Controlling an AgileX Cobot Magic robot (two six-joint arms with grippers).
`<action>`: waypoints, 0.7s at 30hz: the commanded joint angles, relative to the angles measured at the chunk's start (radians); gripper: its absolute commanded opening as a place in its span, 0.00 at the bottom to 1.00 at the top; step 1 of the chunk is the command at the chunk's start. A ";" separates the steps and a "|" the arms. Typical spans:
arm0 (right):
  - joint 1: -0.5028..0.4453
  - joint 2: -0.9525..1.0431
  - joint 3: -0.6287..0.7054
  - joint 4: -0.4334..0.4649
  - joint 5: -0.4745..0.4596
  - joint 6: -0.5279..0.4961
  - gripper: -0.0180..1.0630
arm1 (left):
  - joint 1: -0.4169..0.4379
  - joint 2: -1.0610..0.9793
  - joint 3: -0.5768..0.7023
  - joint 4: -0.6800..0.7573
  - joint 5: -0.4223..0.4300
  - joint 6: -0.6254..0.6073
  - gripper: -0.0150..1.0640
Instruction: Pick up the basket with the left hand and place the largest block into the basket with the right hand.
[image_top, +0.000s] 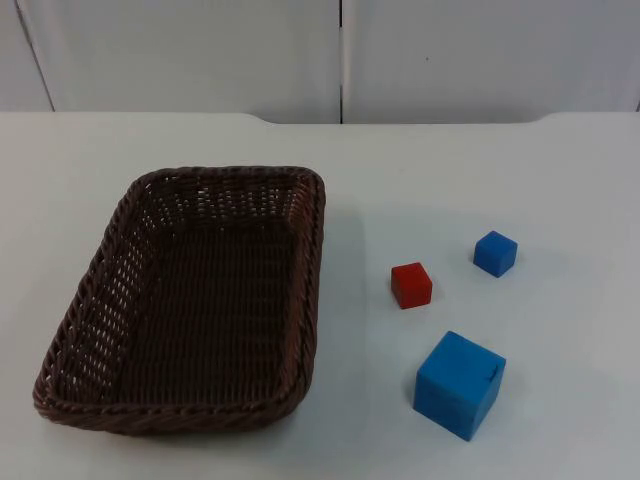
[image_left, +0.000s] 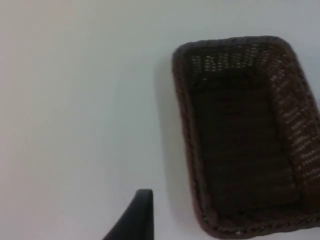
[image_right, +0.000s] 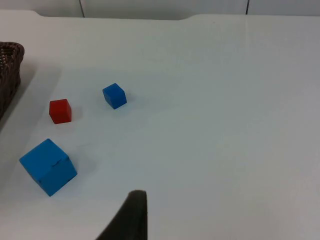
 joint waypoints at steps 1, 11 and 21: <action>0.002 -0.003 0.002 0.002 -0.004 -0.003 0.99 | 0.001 0.041 -0.006 -0.083 -0.036 0.066 0.99; 0.002 -0.003 0.002 0.002 -0.004 -0.003 0.99 | 0.001 0.253 -0.006 -0.205 -0.090 0.172 0.99; 0.002 -0.003 0.002 0.002 -0.004 -0.003 0.99 | 0.001 0.358 -0.008 -0.340 -0.152 0.293 0.99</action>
